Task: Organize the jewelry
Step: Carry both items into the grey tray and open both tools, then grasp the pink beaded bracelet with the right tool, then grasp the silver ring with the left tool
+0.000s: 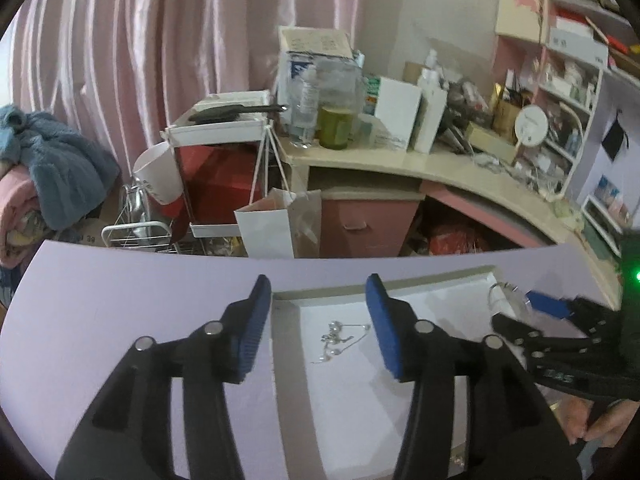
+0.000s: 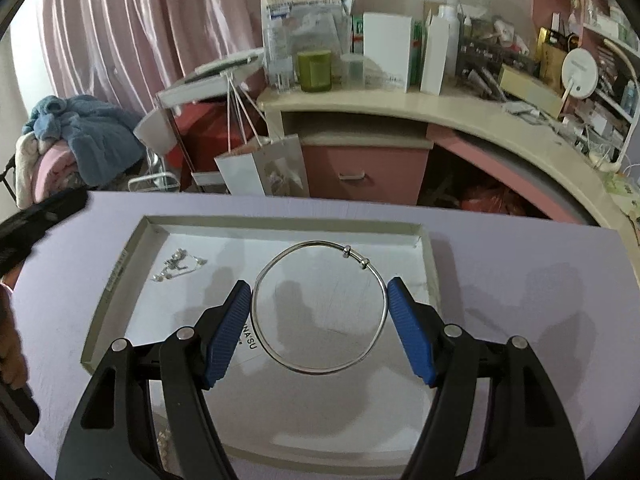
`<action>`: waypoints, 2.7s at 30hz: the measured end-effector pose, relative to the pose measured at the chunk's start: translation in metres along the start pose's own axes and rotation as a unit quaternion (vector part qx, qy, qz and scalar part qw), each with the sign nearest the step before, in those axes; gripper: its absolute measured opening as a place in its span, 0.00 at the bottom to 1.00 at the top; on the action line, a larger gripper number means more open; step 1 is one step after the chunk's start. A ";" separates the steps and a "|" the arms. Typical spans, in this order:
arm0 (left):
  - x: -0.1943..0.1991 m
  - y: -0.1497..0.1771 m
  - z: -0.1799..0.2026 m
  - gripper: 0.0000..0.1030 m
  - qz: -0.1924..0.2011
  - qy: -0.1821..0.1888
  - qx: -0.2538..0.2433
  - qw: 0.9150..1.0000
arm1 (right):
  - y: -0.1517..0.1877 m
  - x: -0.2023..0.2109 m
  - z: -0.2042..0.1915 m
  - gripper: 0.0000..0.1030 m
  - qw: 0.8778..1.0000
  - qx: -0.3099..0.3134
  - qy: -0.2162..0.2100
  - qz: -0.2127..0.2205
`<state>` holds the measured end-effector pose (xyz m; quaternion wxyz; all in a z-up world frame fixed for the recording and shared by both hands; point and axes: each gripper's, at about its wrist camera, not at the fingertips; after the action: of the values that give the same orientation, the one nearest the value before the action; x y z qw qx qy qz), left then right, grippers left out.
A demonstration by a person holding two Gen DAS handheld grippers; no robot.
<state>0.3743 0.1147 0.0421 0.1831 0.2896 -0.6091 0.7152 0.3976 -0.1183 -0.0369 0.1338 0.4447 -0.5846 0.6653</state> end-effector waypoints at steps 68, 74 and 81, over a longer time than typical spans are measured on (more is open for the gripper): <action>0.184 0.255 0.014 0.95 0.013 0.029 -0.071 0.997 | 0.210 0.108 0.023 0.47 0.999 -0.011 0.052 -0.006; 0.173 0.255 0.022 0.95 -0.004 0.031 -0.074 0.997 | 0.206 0.105 0.020 0.32 0.999 -0.002 0.043 -0.004; 0.160 0.252 0.024 0.94 -0.026 0.033 -0.065 0.997 | 0.210 0.109 0.020 0.24 0.999 -0.008 0.037 -0.003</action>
<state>0.1010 0.0287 -0.0465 0.2400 0.2686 -0.6407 0.6781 0.1977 -0.2320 -0.0953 0.1608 0.4206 -0.5828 0.6764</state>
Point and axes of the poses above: each gripper's, at about its wrist camera, not at the fingertips, and x roughly against the way its jaws point, z to its right, y to its underside, and after that the axes turned 1 degree about -y, right-handed
